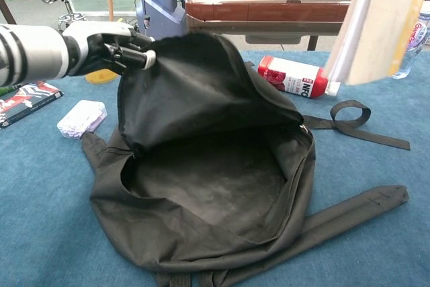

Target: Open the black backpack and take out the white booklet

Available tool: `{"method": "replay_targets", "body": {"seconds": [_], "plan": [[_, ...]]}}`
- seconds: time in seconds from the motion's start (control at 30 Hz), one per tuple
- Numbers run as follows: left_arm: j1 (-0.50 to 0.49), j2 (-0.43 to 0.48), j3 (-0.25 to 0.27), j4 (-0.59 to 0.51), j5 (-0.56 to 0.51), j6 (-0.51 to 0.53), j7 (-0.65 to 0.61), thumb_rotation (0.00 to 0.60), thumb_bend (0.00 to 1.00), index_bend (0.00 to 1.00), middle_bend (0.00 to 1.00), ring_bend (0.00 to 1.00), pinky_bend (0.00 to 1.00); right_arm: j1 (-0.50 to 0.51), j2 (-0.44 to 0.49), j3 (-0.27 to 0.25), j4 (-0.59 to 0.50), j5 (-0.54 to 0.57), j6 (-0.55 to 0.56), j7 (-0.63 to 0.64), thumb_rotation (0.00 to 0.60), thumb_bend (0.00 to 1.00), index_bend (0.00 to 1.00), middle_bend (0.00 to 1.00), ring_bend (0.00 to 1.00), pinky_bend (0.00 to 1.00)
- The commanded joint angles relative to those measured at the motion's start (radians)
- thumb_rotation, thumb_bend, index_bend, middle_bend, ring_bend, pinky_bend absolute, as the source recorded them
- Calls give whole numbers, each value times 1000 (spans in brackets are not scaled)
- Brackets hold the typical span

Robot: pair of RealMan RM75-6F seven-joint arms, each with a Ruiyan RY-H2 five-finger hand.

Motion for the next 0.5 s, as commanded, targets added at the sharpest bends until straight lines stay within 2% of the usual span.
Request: {"method": "replay_targets", "body": {"seconds": [0.03, 0.13, 0.2, 0.27, 0.37, 0.43, 0.5], "plan": [[30, 92, 78, -103, 118, -76, 22, 273, 492, 376, 485, 448, 426, 9, -16, -1, 5, 3, -25, -9, 600, 580, 779, 637, 581, 585], [40, 139, 120, -161, 195, -96, 47, 85, 345, 285, 482, 444, 390, 17, -33, -6, 8, 2, -49, -21, 600, 581, 779, 637, 581, 585], [50, 158, 143, -193, 242, -95, 55, 11, 290, 212, 474, 415, 374, 23, -44, -10, 9, 2, -67, -27, 600, 581, 779, 637, 581, 585], [57, 172, 156, -211, 271, -95, 53, 0, 262, 142, 440, 352, 357, 26, -53, -13, 9, 1, -78, -30, 600, 580, 779, 638, 581, 585], [73, 187, 164, -231, 320, -85, 29, 0, 232, 28, 325, 200, 320, 35, -75, -20, 7, 4, -108, -29, 600, 580, 779, 638, 581, 585], [84, 198, 165, -240, 346, -78, 10, 0, 225, 1, 262, 117, 286, 40, -86, -22, 9, 5, -119, -32, 600, 580, 778, 638, 581, 585], [98, 212, 167, -250, 378, -67, -12, 0, 222, 0, 233, 81, 263, 45, -98, -23, 13, 6, -131, -39, 600, 580, 778, 637, 581, 585]]}}
